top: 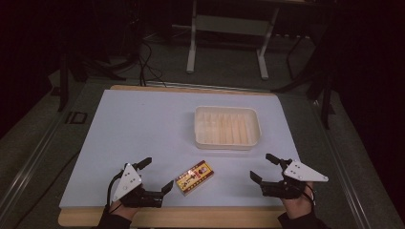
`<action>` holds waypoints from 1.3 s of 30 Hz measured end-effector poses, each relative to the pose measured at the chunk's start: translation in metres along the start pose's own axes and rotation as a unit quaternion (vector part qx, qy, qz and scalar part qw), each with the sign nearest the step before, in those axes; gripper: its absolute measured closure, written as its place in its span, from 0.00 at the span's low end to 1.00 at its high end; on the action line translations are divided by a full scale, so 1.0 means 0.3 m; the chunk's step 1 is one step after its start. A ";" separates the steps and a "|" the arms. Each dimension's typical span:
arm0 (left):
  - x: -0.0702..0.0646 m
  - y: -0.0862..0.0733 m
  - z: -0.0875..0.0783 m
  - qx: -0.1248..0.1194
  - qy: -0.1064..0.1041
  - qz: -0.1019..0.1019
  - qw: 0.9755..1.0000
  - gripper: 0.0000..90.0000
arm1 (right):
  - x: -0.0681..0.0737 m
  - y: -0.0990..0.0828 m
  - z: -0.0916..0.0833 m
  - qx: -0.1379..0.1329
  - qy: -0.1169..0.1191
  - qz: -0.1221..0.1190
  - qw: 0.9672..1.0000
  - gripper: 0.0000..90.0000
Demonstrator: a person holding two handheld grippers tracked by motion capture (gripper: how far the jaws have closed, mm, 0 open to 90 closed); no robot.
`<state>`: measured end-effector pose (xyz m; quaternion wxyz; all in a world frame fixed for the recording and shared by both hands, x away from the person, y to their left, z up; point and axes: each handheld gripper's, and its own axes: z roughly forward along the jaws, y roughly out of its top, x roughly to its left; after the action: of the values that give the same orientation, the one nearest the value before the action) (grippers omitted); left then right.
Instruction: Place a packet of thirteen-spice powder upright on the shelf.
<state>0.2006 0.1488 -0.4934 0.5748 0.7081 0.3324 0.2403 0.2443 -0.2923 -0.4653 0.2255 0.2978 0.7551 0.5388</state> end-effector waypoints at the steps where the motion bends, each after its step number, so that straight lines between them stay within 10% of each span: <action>1: 0.000 0.000 0.001 -0.002 -0.003 -0.003 1.000 0.01 | 0.000 0.000 0.000 0.000 0.000 0.000 1.000 0.16; 14: -0.020 0.002 0.012 0.008 -0.049 -0.003 0.999 0.04 | 0.000 0.013 -0.015 -0.021 -0.020 -0.018 0.999 0.15; 20: -0.046 0.034 -0.002 0.025 -0.048 -0.032 0.998 0.02 | 0.011 0.016 -0.019 -0.031 -0.014 -0.013 0.999 0.14; 39: -0.092 0.138 0.055 0.051 -0.062 -0.012 0.997 0.02 | 0.023 0.016 -0.008 -0.029 0.000 -0.014 0.999 0.14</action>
<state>0.2025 0.1125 -0.4556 0.5605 0.7459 0.3164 0.1715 0.2386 -0.2879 -0.4601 0.2410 0.2808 0.7434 0.5572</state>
